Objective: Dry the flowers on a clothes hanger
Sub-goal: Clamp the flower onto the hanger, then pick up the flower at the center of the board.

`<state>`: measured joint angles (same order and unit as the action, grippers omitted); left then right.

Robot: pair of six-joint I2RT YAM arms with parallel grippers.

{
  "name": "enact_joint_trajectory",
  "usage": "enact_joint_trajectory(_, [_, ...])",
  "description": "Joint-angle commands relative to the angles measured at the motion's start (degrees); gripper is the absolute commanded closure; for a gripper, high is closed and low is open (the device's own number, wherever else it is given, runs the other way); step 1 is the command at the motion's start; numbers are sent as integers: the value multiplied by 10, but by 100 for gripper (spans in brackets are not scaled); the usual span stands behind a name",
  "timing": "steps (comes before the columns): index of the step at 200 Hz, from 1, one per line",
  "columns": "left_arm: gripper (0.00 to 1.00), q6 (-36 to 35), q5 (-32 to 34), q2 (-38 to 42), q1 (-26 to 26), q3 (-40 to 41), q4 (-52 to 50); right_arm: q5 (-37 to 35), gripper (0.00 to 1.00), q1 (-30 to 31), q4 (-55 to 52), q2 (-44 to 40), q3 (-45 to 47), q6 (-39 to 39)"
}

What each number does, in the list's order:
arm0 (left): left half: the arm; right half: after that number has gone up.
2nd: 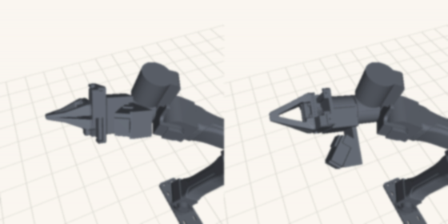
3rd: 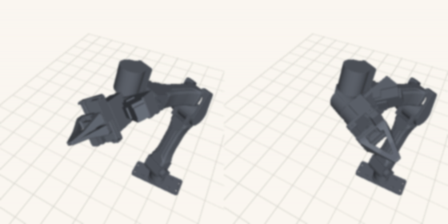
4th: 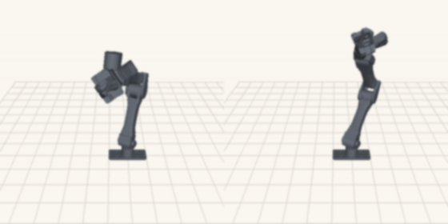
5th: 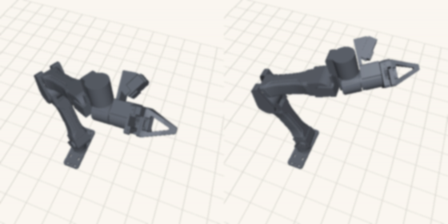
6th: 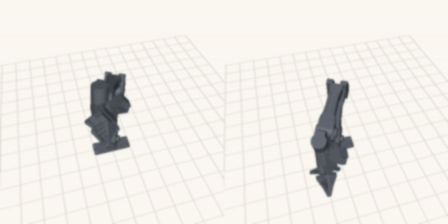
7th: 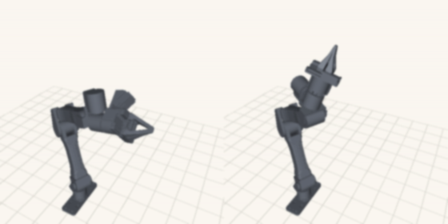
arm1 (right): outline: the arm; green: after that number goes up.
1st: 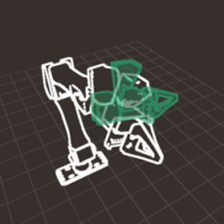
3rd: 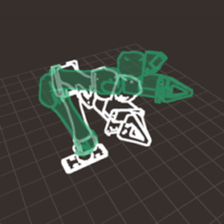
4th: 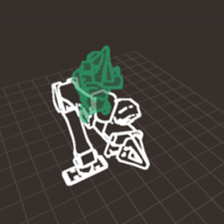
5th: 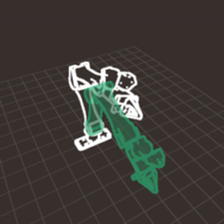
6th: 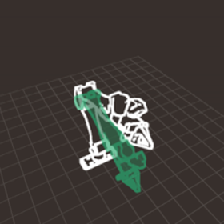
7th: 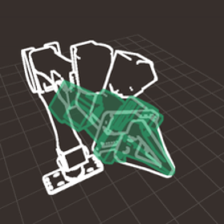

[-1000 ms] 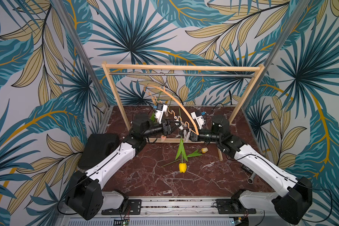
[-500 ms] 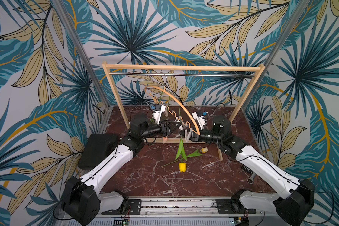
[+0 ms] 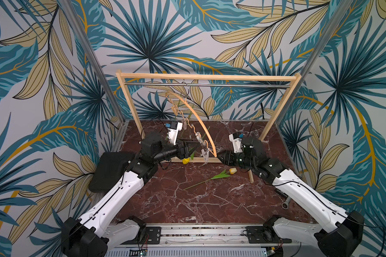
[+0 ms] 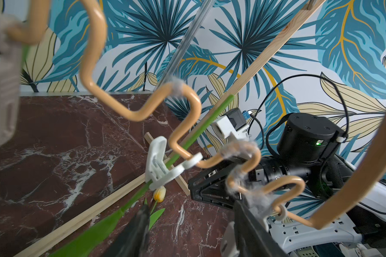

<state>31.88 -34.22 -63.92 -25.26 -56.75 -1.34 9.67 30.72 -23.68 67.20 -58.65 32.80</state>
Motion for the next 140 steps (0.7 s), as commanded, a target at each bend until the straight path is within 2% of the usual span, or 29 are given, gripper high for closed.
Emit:
enact_joint_trajectory(1, [37,-31,43,26,6,18,-54,-60,54,-1,-50,4,26,-20])
enact_joint_trajectory(20, [37,-38,73,40,8,14,-82,-66,56,-1,-60,18,38,-32])
enact_joint_trajectory(42, [37,-41,142,56,8,2,-122,-79,56,0,-75,46,57,-57])
enact_joint_trajectory(67, [36,-22,267,87,8,7,-175,-76,57,0,-90,97,62,-77])
enact_joint_trajectory(95, [35,33,399,128,7,29,-220,-61,58,0,-63,124,75,-95])
enact_joint_trajectory(140, [38,99,464,169,6,51,-291,-10,58,1,-31,175,67,-125])
